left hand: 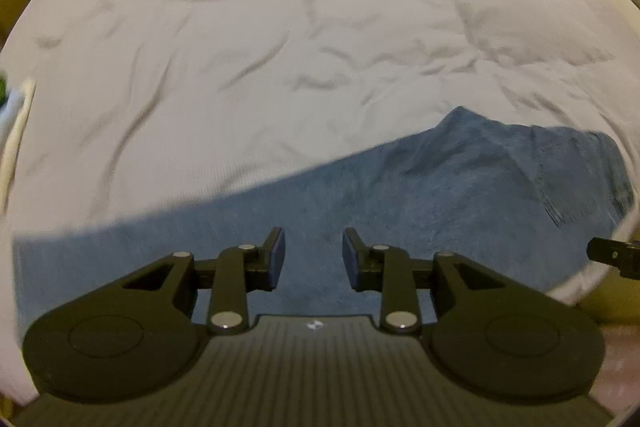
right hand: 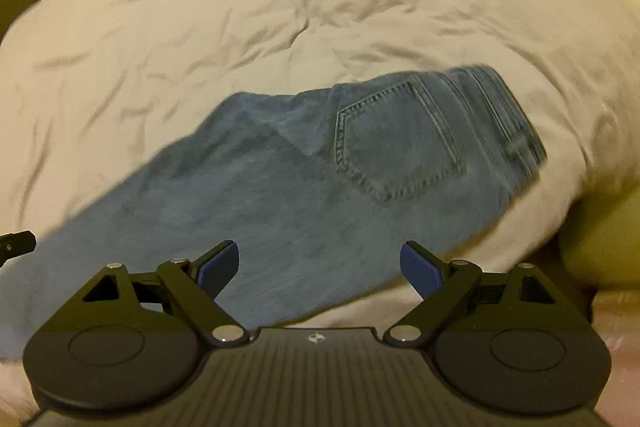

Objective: Fold clothes

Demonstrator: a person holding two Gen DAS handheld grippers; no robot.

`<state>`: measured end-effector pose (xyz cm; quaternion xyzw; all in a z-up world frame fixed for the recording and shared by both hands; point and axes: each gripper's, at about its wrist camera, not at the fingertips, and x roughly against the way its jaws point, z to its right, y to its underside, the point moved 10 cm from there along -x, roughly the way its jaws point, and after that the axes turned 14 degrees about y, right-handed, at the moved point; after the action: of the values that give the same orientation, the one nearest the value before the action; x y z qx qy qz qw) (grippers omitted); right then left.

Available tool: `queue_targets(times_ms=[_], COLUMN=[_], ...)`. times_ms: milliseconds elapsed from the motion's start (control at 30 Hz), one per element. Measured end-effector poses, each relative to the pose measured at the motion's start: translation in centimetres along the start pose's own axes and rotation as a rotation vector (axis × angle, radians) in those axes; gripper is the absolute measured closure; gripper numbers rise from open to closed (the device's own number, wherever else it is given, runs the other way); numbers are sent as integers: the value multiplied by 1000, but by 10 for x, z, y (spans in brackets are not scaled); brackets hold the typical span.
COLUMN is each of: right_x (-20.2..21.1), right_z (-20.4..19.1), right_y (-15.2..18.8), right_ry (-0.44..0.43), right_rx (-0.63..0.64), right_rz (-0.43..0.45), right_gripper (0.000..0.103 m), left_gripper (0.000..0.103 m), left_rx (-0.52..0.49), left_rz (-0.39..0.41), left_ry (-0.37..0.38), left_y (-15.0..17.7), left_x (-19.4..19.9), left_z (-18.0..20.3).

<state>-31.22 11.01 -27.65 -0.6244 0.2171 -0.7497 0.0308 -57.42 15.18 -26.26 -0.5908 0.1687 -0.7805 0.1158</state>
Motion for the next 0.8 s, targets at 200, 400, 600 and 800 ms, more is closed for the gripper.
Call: queue_targets(times_ms=[200,400,600,800], right_x=[-37,-74,-99,-107], right_z=[-5,-11,-8,9], right_y=[1,3,14,35], right_ry=[-54,-109,-184,-297], right_rx=[99,197,218,157], right_rz=[36,71,188,304], right_gripper=[13,13,13,13], left_gripper=[76,72,70,70], left_rx=[181,239,214,199], left_rz=[-9,75,235,419], left_ry=[-64,-78,-79,-108], left_y=[54,92,121,148], left_x=[-24,-43,-63,-48], left_z=[-14,-47,-64,-62])
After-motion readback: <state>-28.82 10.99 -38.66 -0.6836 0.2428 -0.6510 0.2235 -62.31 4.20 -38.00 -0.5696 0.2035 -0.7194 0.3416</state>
